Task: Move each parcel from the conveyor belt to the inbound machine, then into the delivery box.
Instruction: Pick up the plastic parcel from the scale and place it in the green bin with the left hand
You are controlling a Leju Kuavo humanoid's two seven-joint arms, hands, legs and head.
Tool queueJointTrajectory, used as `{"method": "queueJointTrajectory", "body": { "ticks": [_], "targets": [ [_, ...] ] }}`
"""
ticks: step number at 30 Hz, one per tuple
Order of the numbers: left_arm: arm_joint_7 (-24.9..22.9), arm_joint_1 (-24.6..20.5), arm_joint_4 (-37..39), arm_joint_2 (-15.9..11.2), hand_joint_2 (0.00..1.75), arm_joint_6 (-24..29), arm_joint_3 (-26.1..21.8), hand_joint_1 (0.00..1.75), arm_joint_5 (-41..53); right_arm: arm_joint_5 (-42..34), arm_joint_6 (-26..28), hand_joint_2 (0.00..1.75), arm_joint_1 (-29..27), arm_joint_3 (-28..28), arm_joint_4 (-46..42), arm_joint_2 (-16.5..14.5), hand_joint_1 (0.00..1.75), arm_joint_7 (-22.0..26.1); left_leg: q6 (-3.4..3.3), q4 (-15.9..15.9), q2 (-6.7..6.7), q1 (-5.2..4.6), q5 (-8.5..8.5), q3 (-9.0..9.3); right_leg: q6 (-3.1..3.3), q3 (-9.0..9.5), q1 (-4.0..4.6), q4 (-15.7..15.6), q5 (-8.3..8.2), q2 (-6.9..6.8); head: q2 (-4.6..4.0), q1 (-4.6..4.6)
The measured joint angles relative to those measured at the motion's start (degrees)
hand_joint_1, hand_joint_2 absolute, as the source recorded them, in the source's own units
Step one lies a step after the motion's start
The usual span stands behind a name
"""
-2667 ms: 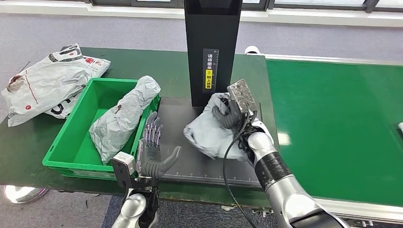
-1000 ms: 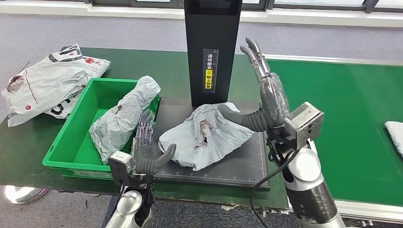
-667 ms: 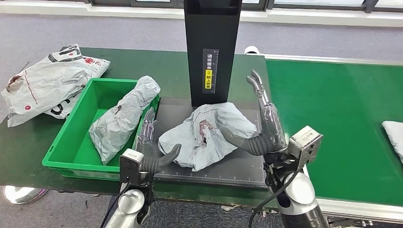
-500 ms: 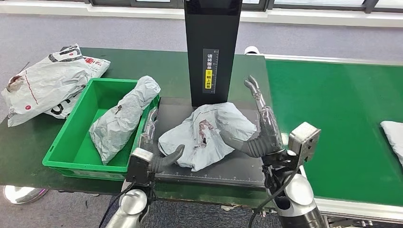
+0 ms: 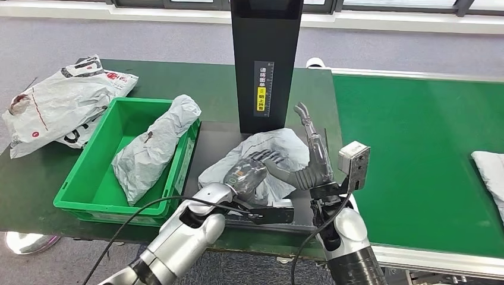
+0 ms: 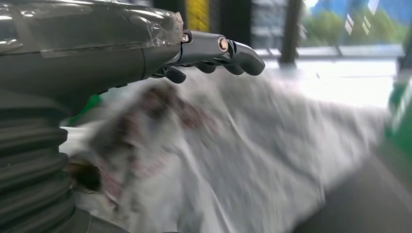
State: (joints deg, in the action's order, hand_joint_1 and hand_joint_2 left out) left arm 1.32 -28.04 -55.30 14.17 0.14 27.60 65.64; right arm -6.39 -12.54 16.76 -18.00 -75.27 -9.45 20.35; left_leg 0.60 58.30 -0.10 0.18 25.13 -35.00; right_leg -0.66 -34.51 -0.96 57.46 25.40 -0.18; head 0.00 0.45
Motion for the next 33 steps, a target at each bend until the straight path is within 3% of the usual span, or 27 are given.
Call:
{"method": "queueJointTrajectory", "body": {
  "ticks": [8, 9, 12, 13, 26, 33],
  "targets": [
    [4.91, -9.89, 19.29, 2.96, 1.75, -5.88, 5.98, 0.04, 0.21, 0.17, 0.08, 1.75, -2.15, 2.80, -3.13, -2.01, 0.00, -2.60, 0.01, 0.00, -0.02, 0.00, 0.02, 0.00, 0.00, 0.02, 0.00, 0.00, 0.03, -0.01, 0.00, -0.01],
    [5.37, -10.80, 20.74, 3.18, 1.75, -6.44, 6.46, 0.36, -0.13, 0.16, 0.08, 1.75, -2.48, 3.00, -3.74, -2.11, 0.00, -2.91, 0.01, -0.01, -0.02, 0.00, 0.02, 0.00, -0.01, 0.03, 0.00, 0.00, 0.03, -0.02, 0.00, -0.01],
    [6.26, -12.93, 24.20, 3.71, 1.75, -7.45, 7.65, 1.63, -1.04, 0.25, 0.08, 1.75, -3.35, 3.64, -5.41, -2.44, 0.00, -3.68, 0.01, -0.01, -0.01, 0.00, 0.02, 0.02, -0.01, 0.06, 0.00, 0.00, 0.04, -0.01, 0.00, -0.01],
    [6.39, -13.38, 25.05, 3.85, 1.75, -7.58, 7.95, 1.75, -1.31, 0.31, 0.08, 1.75, -3.62, 3.86, -5.88, -2.53, 0.00, -3.89, 0.01, -0.01, -0.01, 0.00, 0.02, 0.03, -0.01, 0.07, 0.00, -0.01, 0.04, -0.01, 0.00, -0.01],
    [4.63, -17.32, 29.23, 4.74, 1.75, -6.54, 10.07, 1.75, -3.68, 2.01, 0.10, 1.75, -9.08, 5.87, -14.33, -3.50, 0.00, -6.78, 0.02, -0.01, -0.01, 0.00, 0.03, 0.18, -0.01, 0.21, 0.00, -0.01, 0.03, 0.01, 0.00, -0.01],
    [-3.36, -17.37, 26.76, 4.00, 1.75, 3.27, 10.14, 1.75, -2.96, 2.83, 2.13, 1.75, -13.08, 6.93, -20.14, -3.88, 0.00, -7.35, 0.03, -0.02, 0.00, 0.00, 0.04, 0.14, -0.01, 0.13, 0.01, 0.02, 0.04, 0.03, 0.00, 0.01]
  ]
}}
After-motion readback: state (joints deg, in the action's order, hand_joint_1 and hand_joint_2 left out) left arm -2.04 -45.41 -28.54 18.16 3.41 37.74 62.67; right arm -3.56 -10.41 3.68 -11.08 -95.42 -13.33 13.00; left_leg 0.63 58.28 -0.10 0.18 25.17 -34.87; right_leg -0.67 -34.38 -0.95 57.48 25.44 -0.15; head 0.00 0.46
